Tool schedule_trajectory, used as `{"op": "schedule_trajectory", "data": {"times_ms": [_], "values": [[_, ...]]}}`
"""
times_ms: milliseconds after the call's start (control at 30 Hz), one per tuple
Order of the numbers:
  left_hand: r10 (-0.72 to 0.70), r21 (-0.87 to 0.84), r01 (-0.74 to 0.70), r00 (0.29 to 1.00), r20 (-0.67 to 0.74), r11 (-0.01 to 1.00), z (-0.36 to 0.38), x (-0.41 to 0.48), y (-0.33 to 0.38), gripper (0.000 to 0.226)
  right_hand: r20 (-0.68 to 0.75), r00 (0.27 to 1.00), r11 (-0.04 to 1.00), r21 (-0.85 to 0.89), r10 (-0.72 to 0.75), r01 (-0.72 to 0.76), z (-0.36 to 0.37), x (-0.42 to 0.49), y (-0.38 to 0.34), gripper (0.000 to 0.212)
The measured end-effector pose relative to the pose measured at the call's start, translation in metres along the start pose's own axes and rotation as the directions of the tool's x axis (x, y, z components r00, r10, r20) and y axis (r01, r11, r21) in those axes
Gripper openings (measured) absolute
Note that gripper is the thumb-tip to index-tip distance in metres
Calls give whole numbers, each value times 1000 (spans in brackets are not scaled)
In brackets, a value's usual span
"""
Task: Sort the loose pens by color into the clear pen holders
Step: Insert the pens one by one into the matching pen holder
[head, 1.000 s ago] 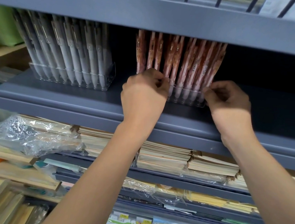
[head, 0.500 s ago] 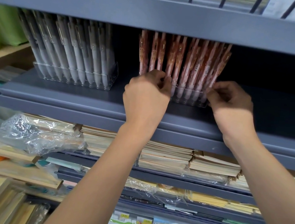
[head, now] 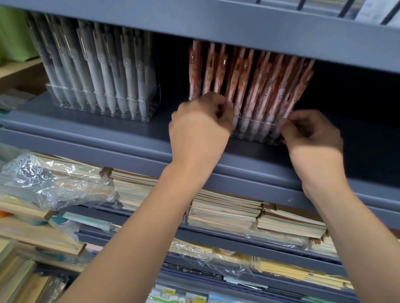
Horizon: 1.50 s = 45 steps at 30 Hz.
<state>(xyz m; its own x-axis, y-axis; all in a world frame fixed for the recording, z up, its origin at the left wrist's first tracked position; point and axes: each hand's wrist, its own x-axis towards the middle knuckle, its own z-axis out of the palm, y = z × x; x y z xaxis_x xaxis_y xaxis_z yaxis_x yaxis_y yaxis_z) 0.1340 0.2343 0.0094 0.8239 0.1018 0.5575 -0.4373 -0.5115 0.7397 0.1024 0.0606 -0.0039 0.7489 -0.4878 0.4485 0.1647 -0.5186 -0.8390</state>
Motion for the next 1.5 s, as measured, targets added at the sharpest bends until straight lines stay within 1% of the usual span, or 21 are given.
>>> {"op": "schedule_trajectory", "data": {"times_ms": [167,500,567,700,900,1000,1233,1500], "values": [[-11,-8,11,1000,-23,1000,1,1,-1,21,-4,1000,1000,-1,-2,2,0,0,1,7],[18,-31,-21,997,-79,999,1,-5,-2,21,-8,1000,1000,16,5,-5,0,0,-1,3],[2,-51,-7,995,-99,999,0,-7,-1,21,-14,1000,1000,21,8,-8,0,0,-1,2],[4,-56,-11,992,-124,998,-2,-10,1,19,-33,999,999,51,16,-15,1,0,-1,5],[22,13,-21,999,-37,1000,5,-12,9,21,-46,999,998,64,1,2,1,1,0,6],[30,82,-30,1000,-7,996,9,-12,10,23,-44,999,998,64,3,0,1,1,1,5],[49,152,-52,999,24,987,13,-10,12,30,-38,999,999,54,-5,7,1,2,4,8],[32,192,-42,998,52,981,15,-7,10,26,-28,1000,999,45,-12,13,2,2,6,9]]}}
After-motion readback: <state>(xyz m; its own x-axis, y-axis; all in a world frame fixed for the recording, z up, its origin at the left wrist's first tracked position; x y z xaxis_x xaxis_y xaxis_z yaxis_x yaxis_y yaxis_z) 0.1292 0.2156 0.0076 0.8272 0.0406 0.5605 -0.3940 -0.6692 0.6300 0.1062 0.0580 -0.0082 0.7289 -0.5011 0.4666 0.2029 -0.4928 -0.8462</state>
